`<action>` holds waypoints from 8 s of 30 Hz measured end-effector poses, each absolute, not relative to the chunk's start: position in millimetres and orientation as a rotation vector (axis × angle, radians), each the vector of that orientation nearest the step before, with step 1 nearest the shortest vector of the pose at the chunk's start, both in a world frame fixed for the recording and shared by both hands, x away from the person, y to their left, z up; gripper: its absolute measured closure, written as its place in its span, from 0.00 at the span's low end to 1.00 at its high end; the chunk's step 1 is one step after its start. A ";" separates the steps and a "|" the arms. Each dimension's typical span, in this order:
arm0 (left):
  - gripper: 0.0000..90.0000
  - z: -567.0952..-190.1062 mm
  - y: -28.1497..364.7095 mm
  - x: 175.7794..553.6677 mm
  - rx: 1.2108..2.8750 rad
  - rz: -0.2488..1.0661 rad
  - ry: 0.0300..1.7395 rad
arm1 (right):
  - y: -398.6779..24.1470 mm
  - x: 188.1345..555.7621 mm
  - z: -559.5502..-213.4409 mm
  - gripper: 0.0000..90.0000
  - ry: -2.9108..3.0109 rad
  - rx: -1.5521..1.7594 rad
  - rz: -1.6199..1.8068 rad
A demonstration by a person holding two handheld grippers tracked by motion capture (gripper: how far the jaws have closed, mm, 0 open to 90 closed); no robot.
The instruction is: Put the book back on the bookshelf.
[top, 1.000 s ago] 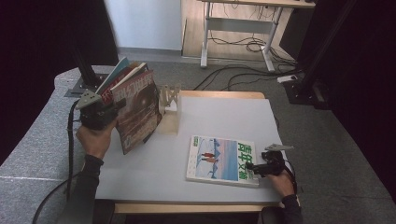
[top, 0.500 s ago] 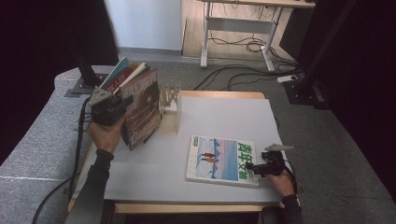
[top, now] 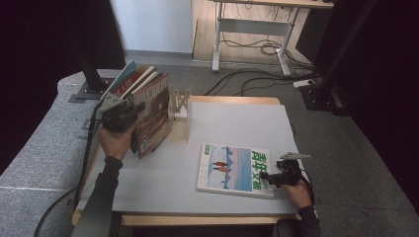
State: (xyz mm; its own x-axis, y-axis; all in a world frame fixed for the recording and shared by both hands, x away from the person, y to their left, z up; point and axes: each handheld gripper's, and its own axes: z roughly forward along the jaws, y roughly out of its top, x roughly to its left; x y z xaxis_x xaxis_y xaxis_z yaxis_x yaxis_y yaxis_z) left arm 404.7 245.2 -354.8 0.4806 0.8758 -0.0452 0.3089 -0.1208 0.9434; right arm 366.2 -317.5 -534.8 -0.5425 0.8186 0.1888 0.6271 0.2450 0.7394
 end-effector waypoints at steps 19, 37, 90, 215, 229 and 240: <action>0.88 -335.8 253.7 404.4 1.827 0.615 1.086 | -317.5 366.2 -534.8 0.00 2.281 1.355 1.179; 0.94 -336.9 249.7 408.0 1.699 0.653 1.151 | -317.5 366.3 -534.8 0.00 2.281 1.355 1.180; 0.79 -373.5 241.6 420.8 1.660 0.750 1.169 | -317.4 366.2 -534.8 0.00 2.282 1.357 1.180; 0.02 -529.0 142.0 358.8 2.291 0.321 0.863 | -307.0 368.8 -532.2 0.00 2.301 1.334 1.156; 0.02 -529.2 141.9 358.9 2.291 0.321 0.864 | -288.3 402.1 -527.1 0.00 2.298 1.351 1.087; 0.02 -529.2 142.0 359.0 2.291 0.320 0.864 | -283.1 405.3 -525.1 0.00 2.291 1.334 1.045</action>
